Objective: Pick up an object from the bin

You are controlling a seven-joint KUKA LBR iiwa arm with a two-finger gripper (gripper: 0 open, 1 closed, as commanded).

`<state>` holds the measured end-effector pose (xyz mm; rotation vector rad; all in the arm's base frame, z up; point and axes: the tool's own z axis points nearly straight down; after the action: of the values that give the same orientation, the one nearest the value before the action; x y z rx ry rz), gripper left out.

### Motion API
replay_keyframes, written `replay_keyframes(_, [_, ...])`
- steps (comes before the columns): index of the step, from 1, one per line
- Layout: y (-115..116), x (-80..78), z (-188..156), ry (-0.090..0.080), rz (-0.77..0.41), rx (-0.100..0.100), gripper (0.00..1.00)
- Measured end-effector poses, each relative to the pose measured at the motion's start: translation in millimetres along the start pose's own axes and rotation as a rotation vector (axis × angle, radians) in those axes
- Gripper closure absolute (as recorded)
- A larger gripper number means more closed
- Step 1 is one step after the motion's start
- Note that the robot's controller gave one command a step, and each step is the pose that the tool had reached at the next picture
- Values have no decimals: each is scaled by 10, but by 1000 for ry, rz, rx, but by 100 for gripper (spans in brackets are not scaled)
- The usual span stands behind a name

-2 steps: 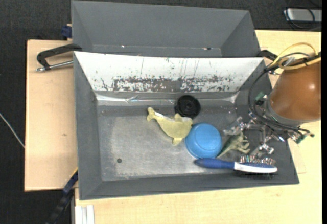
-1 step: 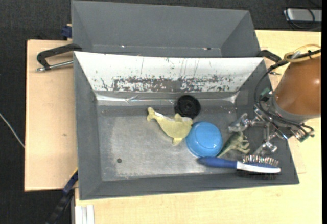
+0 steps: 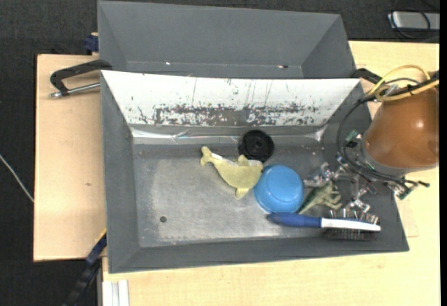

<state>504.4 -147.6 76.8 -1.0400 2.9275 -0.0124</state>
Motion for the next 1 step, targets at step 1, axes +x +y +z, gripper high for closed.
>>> replay_keyframes(1, [-12,17,-7,-2,38,3,0])
